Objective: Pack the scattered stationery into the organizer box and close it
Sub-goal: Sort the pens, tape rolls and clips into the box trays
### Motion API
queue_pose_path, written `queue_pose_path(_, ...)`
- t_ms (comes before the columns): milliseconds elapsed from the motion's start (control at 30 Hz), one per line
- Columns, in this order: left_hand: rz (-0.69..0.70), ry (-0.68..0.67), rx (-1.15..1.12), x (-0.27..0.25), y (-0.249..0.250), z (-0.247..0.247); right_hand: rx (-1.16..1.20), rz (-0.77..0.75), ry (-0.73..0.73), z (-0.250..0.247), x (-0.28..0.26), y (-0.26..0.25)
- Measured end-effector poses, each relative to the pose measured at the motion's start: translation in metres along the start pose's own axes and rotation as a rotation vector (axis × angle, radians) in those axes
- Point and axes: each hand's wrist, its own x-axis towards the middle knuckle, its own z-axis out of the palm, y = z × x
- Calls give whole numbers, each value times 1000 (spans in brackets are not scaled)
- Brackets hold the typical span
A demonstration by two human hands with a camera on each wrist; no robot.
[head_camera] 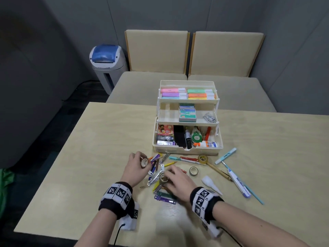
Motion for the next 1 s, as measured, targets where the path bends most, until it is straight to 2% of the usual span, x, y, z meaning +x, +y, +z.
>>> queue_pose_path(133,-75,-62,-188,5,24,18,323,310,177,-24,-12,19)
queue_pose_path(200,-45,-134,-212,4,36,26,436,461,267,-36,-18,36)
queue_pose_path(300,77,-263,-15,4,48,42,451,583,267,-47,-26,62)
queue_pose_path(367,155,-305,199,7,54,54,383,587,180,-46,-29,71)
queue_pose_path(467,276,-356,564,8,58,66,77,516,42,-37,-28,73)
queue_pose_path(533,306,-419,712,9,56,72,-74,460,20,-29,-25,72)
queue_pose_path(767,289,-445,769,16,50,81,-245,404,-17,-19,-16,72)
queue_pose_path(867,312,-451,748,18,51,81,-146,374,-22,-28,-17,74)
queue_pose_path(1000,387,-448,648,24,65,73,131,339,-77,-68,-14,68)
